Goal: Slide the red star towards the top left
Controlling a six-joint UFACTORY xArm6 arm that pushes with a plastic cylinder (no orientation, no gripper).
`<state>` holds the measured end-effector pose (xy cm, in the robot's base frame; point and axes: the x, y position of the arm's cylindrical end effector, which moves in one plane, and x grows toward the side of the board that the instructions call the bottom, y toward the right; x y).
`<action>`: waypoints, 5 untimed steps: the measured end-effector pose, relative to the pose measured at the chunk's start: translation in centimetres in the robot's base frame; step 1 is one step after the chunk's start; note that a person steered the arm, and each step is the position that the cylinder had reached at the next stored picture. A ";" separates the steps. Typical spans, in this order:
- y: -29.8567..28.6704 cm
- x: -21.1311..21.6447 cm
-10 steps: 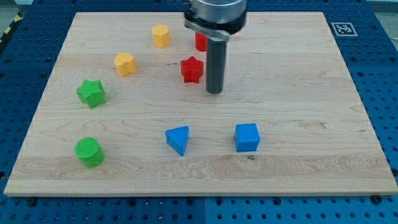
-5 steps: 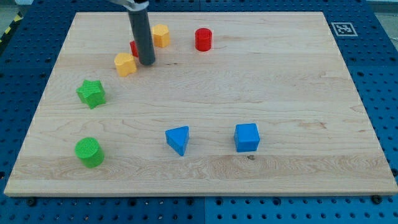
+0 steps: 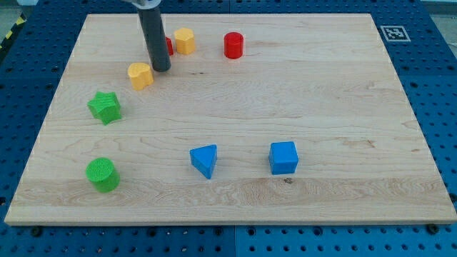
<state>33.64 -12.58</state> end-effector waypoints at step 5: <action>1.8 -5.2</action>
<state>28.48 -10.75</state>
